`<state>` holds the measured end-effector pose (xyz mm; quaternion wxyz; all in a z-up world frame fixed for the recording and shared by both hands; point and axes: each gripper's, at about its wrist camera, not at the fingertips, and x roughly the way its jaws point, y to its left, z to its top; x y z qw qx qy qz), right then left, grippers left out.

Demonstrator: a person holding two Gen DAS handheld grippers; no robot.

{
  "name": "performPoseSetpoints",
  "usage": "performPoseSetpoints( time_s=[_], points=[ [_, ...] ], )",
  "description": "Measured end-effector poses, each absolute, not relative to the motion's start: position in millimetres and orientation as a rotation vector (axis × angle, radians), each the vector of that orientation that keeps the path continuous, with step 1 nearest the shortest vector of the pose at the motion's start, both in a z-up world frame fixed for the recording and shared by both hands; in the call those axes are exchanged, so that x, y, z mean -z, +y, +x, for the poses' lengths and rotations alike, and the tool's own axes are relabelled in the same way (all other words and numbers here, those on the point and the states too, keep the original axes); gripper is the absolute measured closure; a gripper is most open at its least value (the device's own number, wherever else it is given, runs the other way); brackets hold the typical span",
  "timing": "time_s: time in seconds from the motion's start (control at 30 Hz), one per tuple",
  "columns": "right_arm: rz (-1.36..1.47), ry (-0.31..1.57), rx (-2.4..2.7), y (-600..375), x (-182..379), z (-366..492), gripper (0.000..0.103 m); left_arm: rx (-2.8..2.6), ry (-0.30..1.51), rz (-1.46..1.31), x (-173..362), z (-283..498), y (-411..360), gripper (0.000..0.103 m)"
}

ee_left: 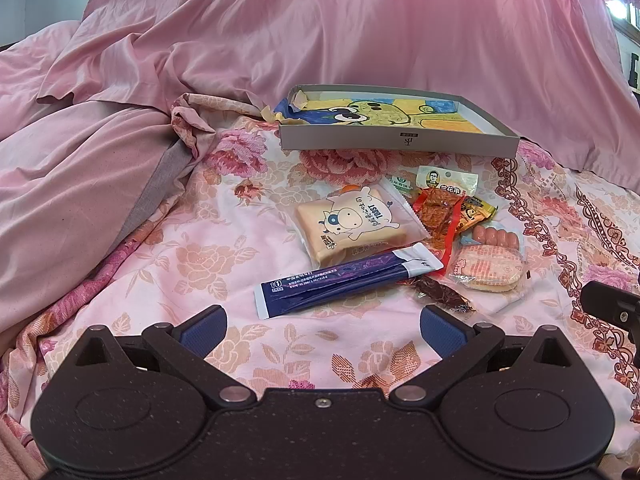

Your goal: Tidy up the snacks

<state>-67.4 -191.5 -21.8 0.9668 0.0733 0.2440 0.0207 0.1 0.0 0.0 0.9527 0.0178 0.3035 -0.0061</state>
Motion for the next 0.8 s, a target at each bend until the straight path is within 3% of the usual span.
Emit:
performPoseSetpoints(
  time_s=[0.8],
  points=[
    [0.114,0.536,-0.065,-186.7,21.3,-60.1,0.0,0.001,0.629,0.042,-2.9,-0.1,-0.2,0.001]
  ],
)
